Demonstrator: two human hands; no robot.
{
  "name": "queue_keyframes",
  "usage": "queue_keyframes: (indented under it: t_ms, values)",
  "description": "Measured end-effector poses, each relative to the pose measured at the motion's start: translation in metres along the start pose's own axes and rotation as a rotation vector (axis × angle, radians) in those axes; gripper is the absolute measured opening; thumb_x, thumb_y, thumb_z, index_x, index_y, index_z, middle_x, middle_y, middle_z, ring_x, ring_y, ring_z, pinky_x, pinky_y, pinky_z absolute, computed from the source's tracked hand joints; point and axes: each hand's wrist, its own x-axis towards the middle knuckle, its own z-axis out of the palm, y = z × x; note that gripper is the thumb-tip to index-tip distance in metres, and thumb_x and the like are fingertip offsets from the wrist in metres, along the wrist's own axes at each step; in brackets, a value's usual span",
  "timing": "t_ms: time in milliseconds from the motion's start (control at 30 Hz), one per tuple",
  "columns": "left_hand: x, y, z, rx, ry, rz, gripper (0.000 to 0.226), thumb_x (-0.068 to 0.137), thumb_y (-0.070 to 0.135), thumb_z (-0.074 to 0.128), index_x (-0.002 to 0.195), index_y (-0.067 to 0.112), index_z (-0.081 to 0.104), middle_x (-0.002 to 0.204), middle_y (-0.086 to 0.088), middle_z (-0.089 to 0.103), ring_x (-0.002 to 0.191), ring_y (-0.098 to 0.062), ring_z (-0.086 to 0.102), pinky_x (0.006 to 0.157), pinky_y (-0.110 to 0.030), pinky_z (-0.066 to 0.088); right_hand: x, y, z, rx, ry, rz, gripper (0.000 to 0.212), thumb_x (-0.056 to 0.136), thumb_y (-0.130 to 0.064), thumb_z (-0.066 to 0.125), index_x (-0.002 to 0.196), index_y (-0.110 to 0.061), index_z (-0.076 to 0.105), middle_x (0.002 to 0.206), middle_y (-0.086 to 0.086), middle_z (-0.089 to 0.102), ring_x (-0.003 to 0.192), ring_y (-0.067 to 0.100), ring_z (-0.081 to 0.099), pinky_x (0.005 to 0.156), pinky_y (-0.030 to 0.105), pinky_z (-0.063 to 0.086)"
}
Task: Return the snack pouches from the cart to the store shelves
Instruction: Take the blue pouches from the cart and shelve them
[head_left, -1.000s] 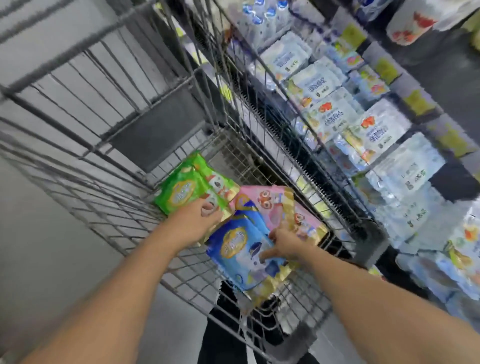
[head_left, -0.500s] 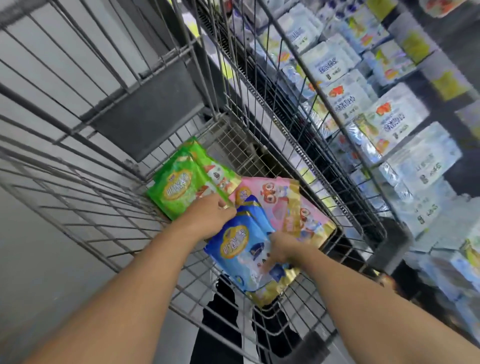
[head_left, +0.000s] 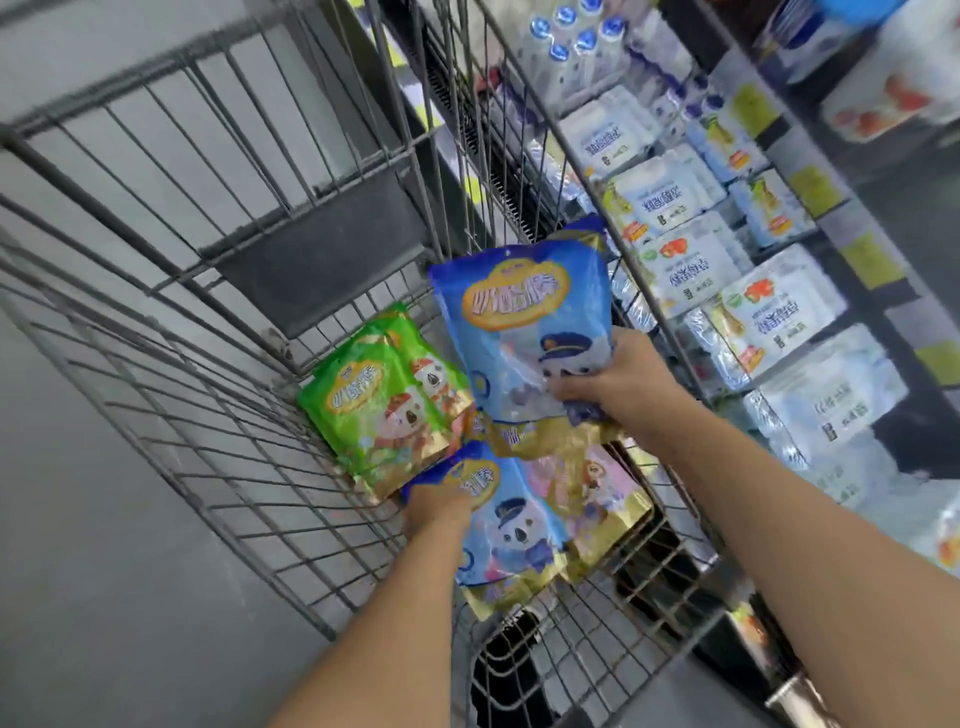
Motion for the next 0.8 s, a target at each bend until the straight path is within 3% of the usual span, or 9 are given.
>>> queue_keyframes:
  t_ms: [100, 300, 467, 567, 667, 733, 800]
  values:
    - [0.010, -0.010, 0.032, 0.001, -0.038, -0.073, 0.060, 0.087, 0.032, 0.073, 0.133, -0.001, 0.056, 0.135, -0.019, 0.062, 0.120, -0.034, 0.064, 0.098, -0.044, 0.056, 0.011, -0.011, 0.001, 0.138, -0.038, -0.037, 0.026, 0.076, 0.016, 0.075, 0.087, -0.006, 0.067, 0.058, -0.007, 0.070, 0.049, 0.009, 0.064, 0.046, 0.023, 0.051]
    - [0.017, -0.014, 0.046, 0.048, 0.099, -0.156, 0.100, 0.075, 0.048, 0.083, 0.149, 0.002, 0.033, 0.147, -0.021, 0.043, 0.135, -0.037, 0.045, 0.100, -0.043, 0.047, 0.028, -0.002, 0.005, 0.154, -0.102, 0.004, 0.027, 0.076, 0.011, 0.077, 0.099, 0.003, 0.064, 0.061, -0.001, 0.066, 0.047, 0.012, 0.058, 0.046, 0.025, 0.045]
    - [0.018, -0.018, 0.057, -0.158, 0.122, -0.236, 0.100, 0.065, 0.035, 0.092, 0.142, 0.004, 0.035, 0.144, -0.022, 0.041, 0.126, -0.042, 0.053, 0.093, -0.048, 0.053, 0.034, 0.001, 0.006, 0.125, -0.090, 0.030, 0.035, 0.073, 0.008, 0.081, 0.104, 0.009, 0.063, 0.069, 0.010, 0.065, 0.052, 0.022, 0.058, 0.050, 0.028, 0.044]
    - [0.018, -0.026, 0.062, -0.386, 0.076, -0.307, 0.101, 0.057, 0.025, 0.098, 0.136, -0.001, 0.041, 0.135, -0.025, 0.055, 0.118, -0.043, 0.061, 0.093, -0.052, 0.056, 0.037, 0.000, 0.004, 0.131, -0.120, 0.039, 0.030, 0.074, 0.007, 0.081, 0.098, 0.005, 0.062, 0.062, 0.010, 0.061, 0.046, 0.022, 0.052, 0.047, 0.028, 0.041]
    - [0.020, -0.037, 0.067, -0.577, -0.005, -0.302, 0.087, 0.057, 0.016, 0.099, 0.128, -0.005, 0.054, 0.128, -0.022, 0.066, 0.110, -0.036, 0.066, 0.094, -0.047, 0.056, 0.039, 0.001, 0.003, 0.134, -0.127, 0.035, 0.029, 0.073, 0.006, 0.082, 0.094, 0.000, 0.062, 0.056, 0.003, 0.062, 0.043, 0.019, 0.053, 0.045, 0.026, 0.042]
    - [0.019, -0.043, 0.068, -0.659, -0.028, -0.316, 0.069, 0.058, 0.017, 0.099, 0.113, -0.002, 0.061, 0.121, -0.019, 0.068, 0.098, -0.031, 0.065, 0.087, -0.040, 0.055, 0.041, 0.002, 0.003, 0.126, -0.127, 0.031, 0.029, 0.073, 0.006, 0.082, 0.093, 0.000, 0.063, 0.053, -0.002, 0.063, 0.042, 0.016, 0.055, 0.046, 0.026, 0.043]
    - [0.018, -0.045, 0.068, -0.714, -0.095, -0.318, 0.064, 0.061, 0.021, 0.097, 0.109, -0.001, 0.063, 0.119, -0.017, 0.068, 0.098, -0.031, 0.065, 0.091, -0.043, 0.055, 0.041, 0.003, 0.004, 0.113, -0.129, 0.033, 0.030, 0.073, 0.006, 0.082, 0.095, 0.002, 0.063, 0.053, -0.002, 0.063, 0.042, 0.015, 0.056, 0.046, 0.026, 0.044]
